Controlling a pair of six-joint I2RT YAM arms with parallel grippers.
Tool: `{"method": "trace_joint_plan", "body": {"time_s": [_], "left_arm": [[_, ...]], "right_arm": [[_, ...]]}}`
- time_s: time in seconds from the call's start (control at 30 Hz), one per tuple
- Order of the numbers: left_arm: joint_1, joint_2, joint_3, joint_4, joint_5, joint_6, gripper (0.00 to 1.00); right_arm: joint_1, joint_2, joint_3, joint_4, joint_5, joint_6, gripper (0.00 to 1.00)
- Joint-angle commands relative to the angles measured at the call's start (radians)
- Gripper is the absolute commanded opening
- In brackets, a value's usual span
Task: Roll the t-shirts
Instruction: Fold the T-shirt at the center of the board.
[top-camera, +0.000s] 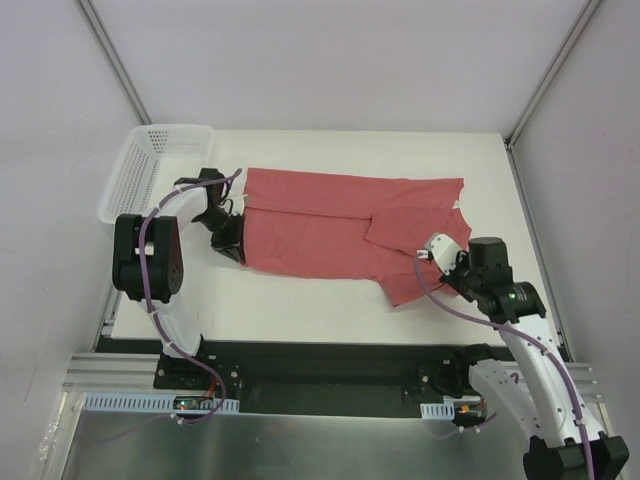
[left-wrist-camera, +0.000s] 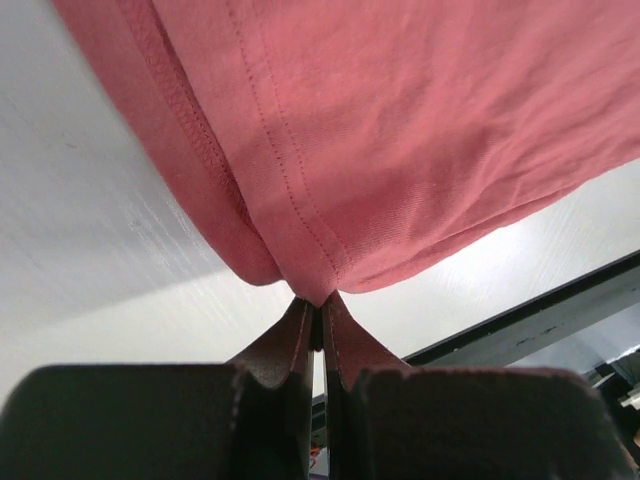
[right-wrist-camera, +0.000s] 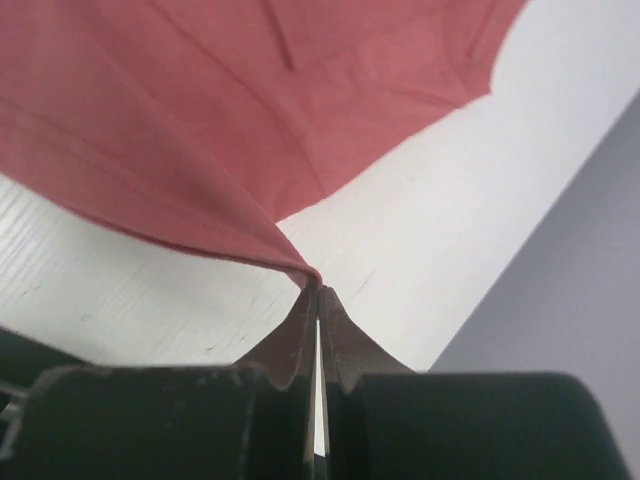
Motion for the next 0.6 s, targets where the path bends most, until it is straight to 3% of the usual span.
{"method": "trace_joint_plan", "body": {"time_s": [0.0, 0.27, 0.57], "left_arm": [[0.009, -0.059, 0.105, -0.062, 0.044, 0.022, 0.0], [0.009, 0.005, 0.315, -0.094, 0.018, 0.042, 0.0], [0.013, 0.11, 0.495, -0.097, -0.019, 0.045, 0.0]], "right_arm": [[-0.022, 0.041, 0.068, 0.132, 0.169, 0.139, 0.01], [-0.185, 0.26, 0.278, 0.223, 0.136, 0.187, 0.01], [-0.2, 0.455, 0.422, 0.321, 0.113, 0.158, 0.01]]}}
